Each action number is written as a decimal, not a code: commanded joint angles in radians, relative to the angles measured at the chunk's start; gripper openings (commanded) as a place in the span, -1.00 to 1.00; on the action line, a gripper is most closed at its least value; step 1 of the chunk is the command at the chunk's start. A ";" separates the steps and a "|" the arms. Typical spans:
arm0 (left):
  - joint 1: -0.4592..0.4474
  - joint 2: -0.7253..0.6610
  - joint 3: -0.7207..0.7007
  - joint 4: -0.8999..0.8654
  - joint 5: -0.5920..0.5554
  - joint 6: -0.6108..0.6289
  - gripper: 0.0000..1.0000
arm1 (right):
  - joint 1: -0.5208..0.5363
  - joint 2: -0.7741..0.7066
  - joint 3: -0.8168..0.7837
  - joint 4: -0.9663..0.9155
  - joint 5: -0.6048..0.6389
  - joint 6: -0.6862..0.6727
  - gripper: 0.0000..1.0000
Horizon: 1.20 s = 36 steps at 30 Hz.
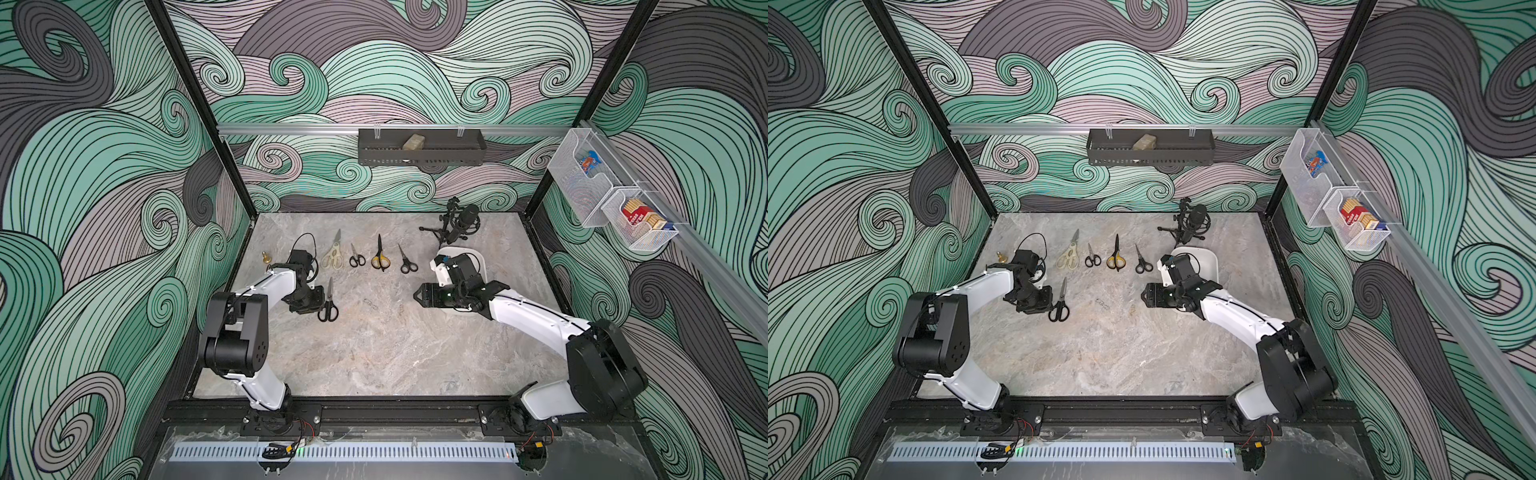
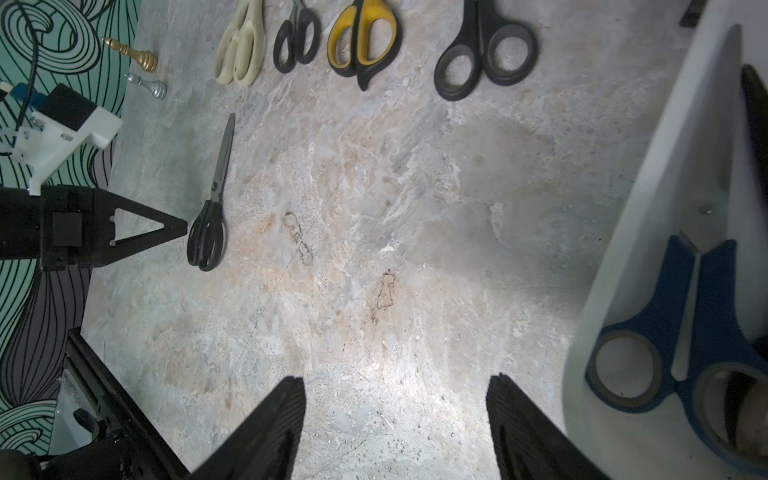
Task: Take the scissors out of the storage box
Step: Place the scissors at the center of the board, then pick up the scissors from the storage box.
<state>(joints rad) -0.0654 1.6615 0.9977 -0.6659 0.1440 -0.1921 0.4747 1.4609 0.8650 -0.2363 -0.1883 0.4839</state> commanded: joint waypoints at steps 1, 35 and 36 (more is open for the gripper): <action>0.008 -0.019 0.083 -0.065 -0.017 0.002 -0.41 | -0.052 -0.016 0.018 -0.017 0.033 -0.008 0.46; -0.262 -0.414 -0.221 0.473 0.242 -0.541 -0.36 | -0.335 0.242 0.177 -0.155 0.170 -0.203 -0.28; -0.262 -0.417 -0.223 0.470 0.240 -0.539 -0.36 | -0.337 0.245 0.176 -0.153 0.166 -0.204 -0.30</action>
<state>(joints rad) -0.3241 1.2713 0.7483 -0.1894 0.4004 -0.7345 0.1387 1.6955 1.0306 -0.3843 -0.0082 0.2928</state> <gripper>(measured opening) 0.318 0.354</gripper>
